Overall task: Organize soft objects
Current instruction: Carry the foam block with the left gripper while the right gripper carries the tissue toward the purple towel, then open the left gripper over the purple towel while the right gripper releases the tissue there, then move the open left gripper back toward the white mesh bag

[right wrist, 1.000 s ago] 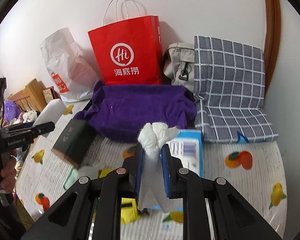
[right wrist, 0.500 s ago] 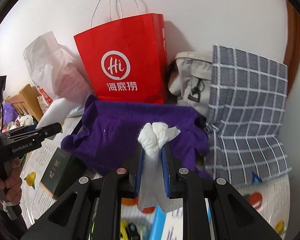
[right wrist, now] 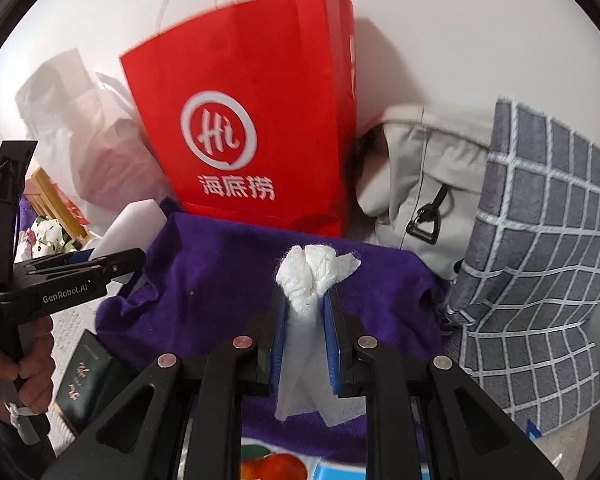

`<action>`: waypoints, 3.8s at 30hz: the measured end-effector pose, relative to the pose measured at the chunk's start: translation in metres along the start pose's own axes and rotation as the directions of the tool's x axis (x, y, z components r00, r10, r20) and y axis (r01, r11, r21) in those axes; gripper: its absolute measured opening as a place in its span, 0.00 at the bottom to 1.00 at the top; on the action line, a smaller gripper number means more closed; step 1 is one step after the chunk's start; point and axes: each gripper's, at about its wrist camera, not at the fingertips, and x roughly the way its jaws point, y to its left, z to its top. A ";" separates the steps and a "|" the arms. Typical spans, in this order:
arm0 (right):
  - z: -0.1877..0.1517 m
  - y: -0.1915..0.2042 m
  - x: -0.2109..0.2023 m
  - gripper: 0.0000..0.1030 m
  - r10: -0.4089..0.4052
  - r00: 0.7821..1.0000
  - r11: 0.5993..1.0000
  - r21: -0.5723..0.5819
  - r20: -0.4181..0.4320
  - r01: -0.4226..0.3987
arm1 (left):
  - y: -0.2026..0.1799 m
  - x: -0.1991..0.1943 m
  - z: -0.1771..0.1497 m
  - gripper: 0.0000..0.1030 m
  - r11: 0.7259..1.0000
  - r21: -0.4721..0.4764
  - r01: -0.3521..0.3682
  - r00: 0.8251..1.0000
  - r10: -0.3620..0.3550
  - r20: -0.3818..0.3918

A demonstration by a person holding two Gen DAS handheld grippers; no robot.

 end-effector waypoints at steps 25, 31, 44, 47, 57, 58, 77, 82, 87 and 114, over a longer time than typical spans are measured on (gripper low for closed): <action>-0.027 -0.034 0.087 0.19 0.031 0.972 0.993 0.120 -0.234 -0.003 | 0.014 0.057 -0.007 0.47 0.993 -0.063 0.096 0.991 -0.101 -0.087; -0.027 -0.032 0.089 0.31 0.024 0.970 0.994 0.111 -0.244 0.003 | 0.006 0.069 -0.005 0.47 0.996 -0.049 0.081 0.991 -0.085 -0.106; -0.017 -0.014 0.061 0.66 -0.021 0.992 0.996 0.087 -0.123 0.032 | -0.006 0.053 -0.002 0.69 0.993 -0.057 0.099 0.992 -0.103 -0.067; -0.016 -0.013 0.033 0.66 -0.054 0.997 0.994 0.092 -0.055 0.059 | -0.010 0.044 -0.002 0.69 0.996 -0.036 0.076 0.995 -0.078 -0.059; -0.086 0.000 -0.076 0.65 -0.067 0.998 0.989 0.131 0.010 0.065 | -0.008 -0.005 0.004 0.69 0.996 -0.007 0.084 0.996 -0.084 0.024; -0.098 0.005 -0.089 0.59 -0.074 0.997 0.990 0.124 0.009 0.072 | -0.008 -0.011 0.003 0.69 0.996 -0.002 0.089 0.995 -0.089 0.033; -0.236 0.034 -0.118 0.20 0.000 0.993 0.977 0.212 -0.114 0.025 | -0.018 -0.054 0.000 0.69 0.989 0.065 0.134 0.987 -0.139 0.077; -0.238 0.034 -0.108 0.19 -0.009 0.993 0.973 0.228 -0.118 0.036 | -0.013 -0.057 0.003 0.69 0.988 0.049 0.147 0.985 -0.151 0.079; -0.241 0.039 -0.104 0.04 -0.047 0.992 0.982 0.175 -0.113 0.066 | -0.012 -0.061 0.004 0.69 0.987 0.049 0.152 0.984 -0.155 0.086; -0.307 0.015 -0.131 0.04 -0.153 0.972 0.973 0.147 -0.178 0.180 | -0.040 -0.078 -0.006 0.69 0.987 0.125 0.105 0.987 -0.120 0.111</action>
